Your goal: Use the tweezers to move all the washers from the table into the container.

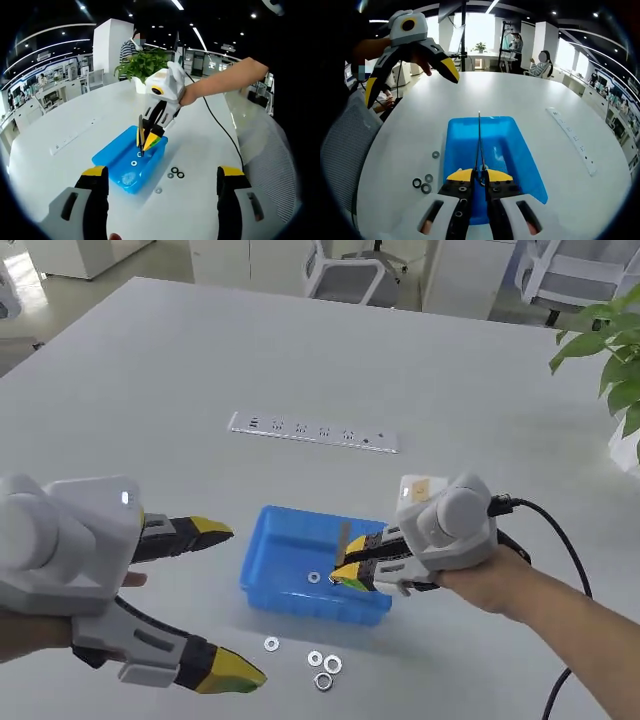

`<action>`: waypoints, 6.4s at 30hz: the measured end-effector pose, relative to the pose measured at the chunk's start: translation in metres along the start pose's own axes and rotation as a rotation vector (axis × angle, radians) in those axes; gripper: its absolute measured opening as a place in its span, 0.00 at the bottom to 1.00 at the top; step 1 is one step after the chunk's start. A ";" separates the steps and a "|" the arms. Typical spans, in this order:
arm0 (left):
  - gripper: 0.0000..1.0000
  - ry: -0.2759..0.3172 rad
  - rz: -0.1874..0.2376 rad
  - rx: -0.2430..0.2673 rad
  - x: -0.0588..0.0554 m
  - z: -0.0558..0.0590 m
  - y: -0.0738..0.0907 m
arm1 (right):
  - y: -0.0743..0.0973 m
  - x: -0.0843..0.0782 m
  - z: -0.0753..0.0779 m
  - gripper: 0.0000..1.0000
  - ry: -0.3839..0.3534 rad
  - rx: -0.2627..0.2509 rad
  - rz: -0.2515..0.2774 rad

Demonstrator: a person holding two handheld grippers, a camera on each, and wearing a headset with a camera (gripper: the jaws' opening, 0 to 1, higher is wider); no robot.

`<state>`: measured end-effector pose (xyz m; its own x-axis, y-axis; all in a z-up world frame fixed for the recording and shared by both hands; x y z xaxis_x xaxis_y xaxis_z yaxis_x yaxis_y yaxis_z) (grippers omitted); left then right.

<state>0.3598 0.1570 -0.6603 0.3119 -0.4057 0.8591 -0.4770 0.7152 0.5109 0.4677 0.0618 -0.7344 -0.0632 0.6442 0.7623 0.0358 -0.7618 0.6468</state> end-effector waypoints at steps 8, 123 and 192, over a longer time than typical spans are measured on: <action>0.89 -0.020 -0.003 -0.020 0.010 -0.010 -0.010 | -0.004 -0.006 -0.001 0.09 -0.018 0.007 -0.010; 0.05 -0.300 -0.044 -0.166 0.081 -0.024 -0.057 | 0.074 -0.019 -0.039 0.51 -0.173 -0.212 0.001; 0.05 -0.285 -0.041 -0.313 0.024 0.054 -0.056 | 0.066 -0.027 -0.105 1.00 -0.244 -0.208 0.017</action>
<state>0.3495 0.0770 -0.6668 0.0647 -0.5474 0.8344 -0.1826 0.8155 0.5492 0.3671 -0.0130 -0.7143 0.1778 0.6098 0.7723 -0.1710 -0.7538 0.6345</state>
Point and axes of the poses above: the centre of the closed fingertips' face, and the gripper's own axes: y roughly backward along the fingers, z roughly to its right, x roughly out of its top, the point moved 4 cm from there along y, roughly backward along the fingers, and after that the axes turned 2 degrees about x, right-handed, at the moved point
